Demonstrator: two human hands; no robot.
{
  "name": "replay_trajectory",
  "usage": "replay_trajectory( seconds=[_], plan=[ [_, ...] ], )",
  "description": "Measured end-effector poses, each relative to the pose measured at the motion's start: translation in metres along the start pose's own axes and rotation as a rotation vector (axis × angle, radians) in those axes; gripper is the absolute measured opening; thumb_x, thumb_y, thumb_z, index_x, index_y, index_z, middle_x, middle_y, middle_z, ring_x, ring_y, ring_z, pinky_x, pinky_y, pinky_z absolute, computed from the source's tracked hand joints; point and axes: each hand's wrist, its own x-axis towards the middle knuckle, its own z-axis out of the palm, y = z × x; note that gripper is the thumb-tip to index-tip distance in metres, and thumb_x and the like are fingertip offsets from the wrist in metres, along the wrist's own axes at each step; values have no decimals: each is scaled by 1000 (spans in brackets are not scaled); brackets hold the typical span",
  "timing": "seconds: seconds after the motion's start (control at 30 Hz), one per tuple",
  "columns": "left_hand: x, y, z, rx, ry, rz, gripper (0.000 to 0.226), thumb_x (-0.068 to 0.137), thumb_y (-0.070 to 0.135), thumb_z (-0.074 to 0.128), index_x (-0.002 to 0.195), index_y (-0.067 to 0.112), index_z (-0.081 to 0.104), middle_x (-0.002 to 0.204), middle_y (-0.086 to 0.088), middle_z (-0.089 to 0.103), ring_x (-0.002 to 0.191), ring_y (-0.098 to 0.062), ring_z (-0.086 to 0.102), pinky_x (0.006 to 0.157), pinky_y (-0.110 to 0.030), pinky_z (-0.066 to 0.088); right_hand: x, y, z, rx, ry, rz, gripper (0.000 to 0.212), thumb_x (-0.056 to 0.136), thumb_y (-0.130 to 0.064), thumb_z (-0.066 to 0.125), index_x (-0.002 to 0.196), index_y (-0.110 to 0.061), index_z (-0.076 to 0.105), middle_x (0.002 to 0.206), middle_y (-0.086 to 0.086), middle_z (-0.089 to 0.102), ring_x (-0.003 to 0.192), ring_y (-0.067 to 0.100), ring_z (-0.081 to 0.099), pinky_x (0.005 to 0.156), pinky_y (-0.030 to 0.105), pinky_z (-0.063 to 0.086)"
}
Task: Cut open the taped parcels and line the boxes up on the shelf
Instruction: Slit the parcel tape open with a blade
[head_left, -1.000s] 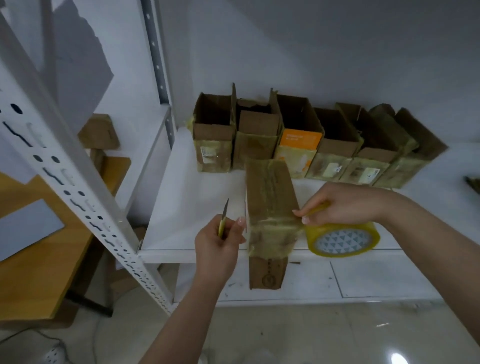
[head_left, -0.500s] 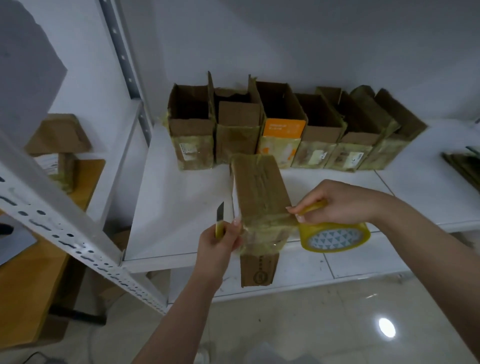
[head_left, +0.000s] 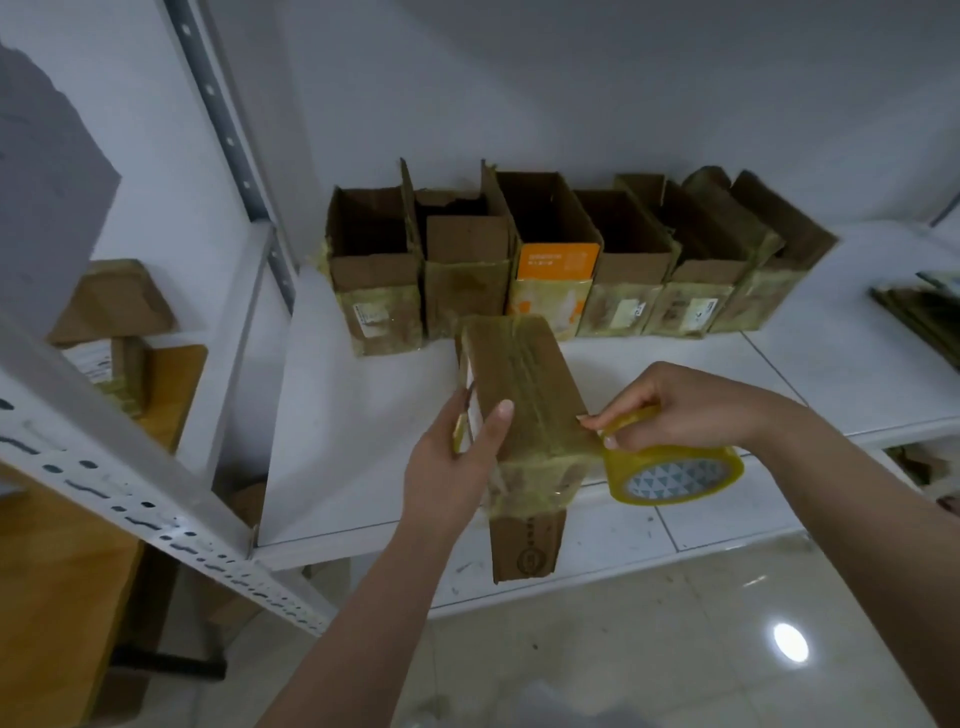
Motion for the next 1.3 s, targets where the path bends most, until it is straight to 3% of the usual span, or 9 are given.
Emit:
replay_trajectory(
  seconds=[0.1, 0.17, 0.43, 0.57, 0.7, 0.8, 0.9, 1.07, 1.3],
  plan=[
    [0, 10, 10, 111, -74, 100, 61, 90, 57, 57, 146, 45, 38, 113, 23, 64, 74, 18, 60, 70, -7, 49, -4, 5, 2, 27, 38, 4, 22, 82, -30, 75, 99, -45, 74, 104, -36, 67, 103, -8, 62, 103, 36, 47],
    [2, 10, 10, 119, -96, 149, 56, 93, 47, 57, 146, 41, 39, 106, 24, 66, 68, 19, 60, 62, -2, 45, -11, 8, 5, 82, 49, 6, 24, 83, -28, 76, 100, -44, 74, 104, -34, 68, 102, -8, 63, 104, 35, 47],
    [28, 23, 4, 62, -278, 166, 36, 94, 35, 63, 130, 34, 59, 100, 16, 73, 95, -8, 69, 79, -36, 59, -29, 15, 21, 141, 171, 24, 31, 79, -43, 76, 109, -45, 71, 102, -31, 69, 100, -4, 65, 100, 37, 50],
    [39, 33, -8, 165, -297, 87, 28, 85, 42, 71, 110, 36, 61, 95, 22, 68, 88, -5, 68, 62, -21, 52, -24, 12, 30, 177, 227, 39, 34, 78, -41, 77, 112, -37, 73, 111, -23, 70, 104, -1, 63, 101, 37, 49],
    [37, 57, -19, 251, -58, 253, 47, 75, 67, 59, 100, 27, 56, 87, 18, 61, 74, -5, 60, 62, -23, 44, -24, 12, 28, 198, 199, 18, 31, 81, -35, 77, 112, -33, 73, 94, -32, 68, 93, -12, 64, 94, 25, 50],
    [31, 84, 1, -25, -400, 271, 43, 93, 57, 44, 86, 17, 58, 64, 14, 52, 51, -3, 47, 51, -23, 40, -22, 13, 27, 255, 191, -8, 34, 81, -29, 78, 114, -28, 73, 87, -34, 68, 88, -13, 64, 84, 16, 48],
    [28, 92, 31, -34, -649, 226, 43, 105, 38, 36, 78, 12, 58, 58, 6, 53, 43, -7, 44, 43, -22, 42, -22, 16, 25, 295, 164, -71, 32, 83, -25, 78, 114, -26, 73, 90, -20, 74, 83, -3, 69, 78, 16, 50],
    [33, 65, 43, 125, -562, 235, 44, 105, 34, 39, 70, 13, 55, 50, 3, 51, 36, -10, 46, 41, -20, 38, -23, 27, 24, 466, 30, -104, 42, 76, -42, 78, 116, -41, 68, 102, -9, 75, 92, 8, 71, 74, 15, 53],
    [33, 58, 40, 134, -540, 289, 41, 104, 36, 37, 74, 15, 55, 49, 5, 52, 37, -9, 47, 39, -19, 37, -39, 61, 10, 661, -14, -134, 41, 82, -36, 68, 121, -30, 64, 106, 10, 72, 99, 24, 69, 84, 31, 54]
  ],
)
